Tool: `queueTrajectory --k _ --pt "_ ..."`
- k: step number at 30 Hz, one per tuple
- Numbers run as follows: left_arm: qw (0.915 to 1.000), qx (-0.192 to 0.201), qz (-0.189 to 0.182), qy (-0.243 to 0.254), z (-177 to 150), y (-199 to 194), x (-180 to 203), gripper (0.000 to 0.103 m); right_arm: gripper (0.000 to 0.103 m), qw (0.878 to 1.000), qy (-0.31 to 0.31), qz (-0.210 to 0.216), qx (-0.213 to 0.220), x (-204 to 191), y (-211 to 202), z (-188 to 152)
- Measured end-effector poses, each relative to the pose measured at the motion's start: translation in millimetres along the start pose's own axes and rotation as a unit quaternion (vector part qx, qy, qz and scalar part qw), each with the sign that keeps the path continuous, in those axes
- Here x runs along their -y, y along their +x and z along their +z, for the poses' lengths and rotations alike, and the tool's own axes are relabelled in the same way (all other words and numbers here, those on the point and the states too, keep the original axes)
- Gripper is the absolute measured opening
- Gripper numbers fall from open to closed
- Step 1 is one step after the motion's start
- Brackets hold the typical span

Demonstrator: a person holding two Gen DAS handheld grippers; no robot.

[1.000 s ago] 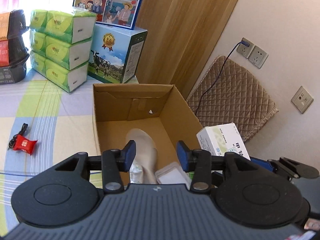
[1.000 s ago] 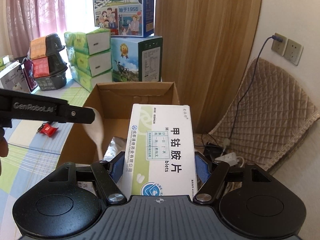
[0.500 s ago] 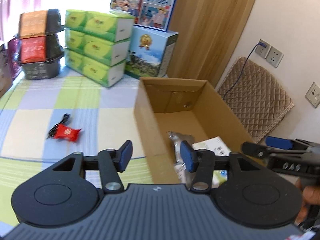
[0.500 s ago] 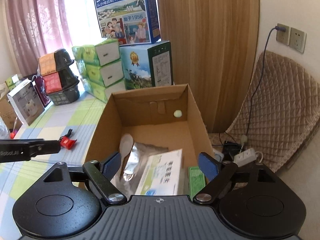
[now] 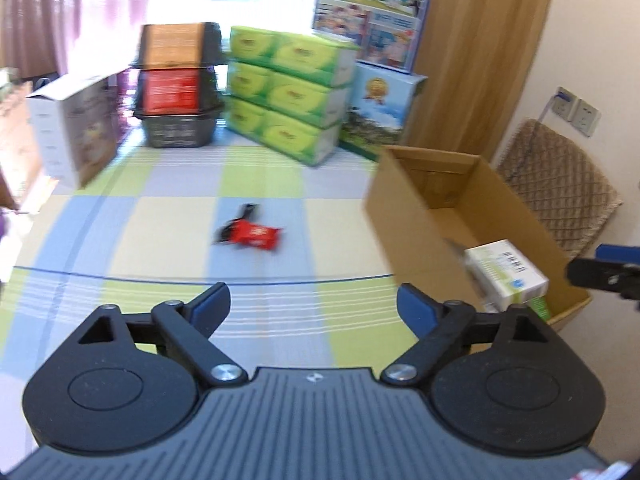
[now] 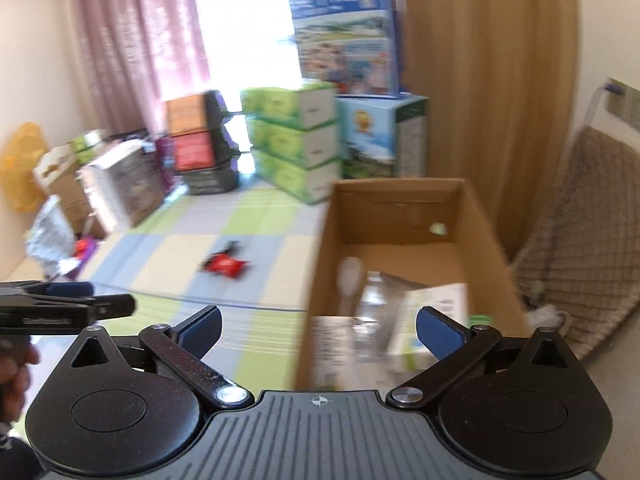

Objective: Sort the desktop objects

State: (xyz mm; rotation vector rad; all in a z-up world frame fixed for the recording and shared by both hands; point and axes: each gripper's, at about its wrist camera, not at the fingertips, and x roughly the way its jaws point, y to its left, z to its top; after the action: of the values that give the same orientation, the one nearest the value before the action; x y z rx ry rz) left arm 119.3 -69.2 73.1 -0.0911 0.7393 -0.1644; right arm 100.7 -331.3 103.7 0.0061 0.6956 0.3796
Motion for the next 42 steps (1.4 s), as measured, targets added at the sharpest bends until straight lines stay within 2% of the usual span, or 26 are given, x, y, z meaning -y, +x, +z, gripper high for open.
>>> queueTrajectory --k 6,13,18,22,26,28,29,32,37,42 --pt "0.9988 0.007 0.046 -0.014 -6 -17 -51 0.101 0.101 0.998 -0.037 0.041 -0.005 -59 13 6" --pt "0.9976 -0.009 0.063 -0.027 -3 1 -104 0.101 0.101 0.996 -0.065 0.061 -0.024 -101 60 7" --pt "0.9971 -0.017 0.068 -0.029 -1 31 -132 0.101 0.101 0.996 -0.045 0.059 -0.041 -105 104 1" --pt "0.9949 -0.014 0.064 -0.077 1 58 -159 0.101 0.101 0.998 -0.020 0.052 -0.041 -106 143 -3" --pt "0.9924 -0.003 0.085 -0.089 4 89 -171 0.101 0.100 0.999 -0.011 0.030 -0.025 -111 182 -7" --pt "0.9918 0.010 0.088 -0.092 5 104 -175 0.101 0.087 1.000 -0.006 0.028 -0.013 -113 199 -9" --pt "0.9917 0.016 0.089 -0.092 6 110 -177 0.100 0.084 1.000 -0.005 0.024 -0.008 -114 209 -10" --pt "0.9909 0.029 0.102 -0.083 8 128 -182 0.100 0.081 1.000 -0.002 0.017 0.004 -119 234 -12" --pt "0.9908 0.033 0.126 -0.038 13 155 -190 0.096 0.080 1.000 -0.002 0.007 0.010 -124 271 -9" --pt "0.9908 0.036 0.129 -0.020 17 172 -199 0.092 0.076 1.000 0.016 0.001 0.011 -122 302 -4"
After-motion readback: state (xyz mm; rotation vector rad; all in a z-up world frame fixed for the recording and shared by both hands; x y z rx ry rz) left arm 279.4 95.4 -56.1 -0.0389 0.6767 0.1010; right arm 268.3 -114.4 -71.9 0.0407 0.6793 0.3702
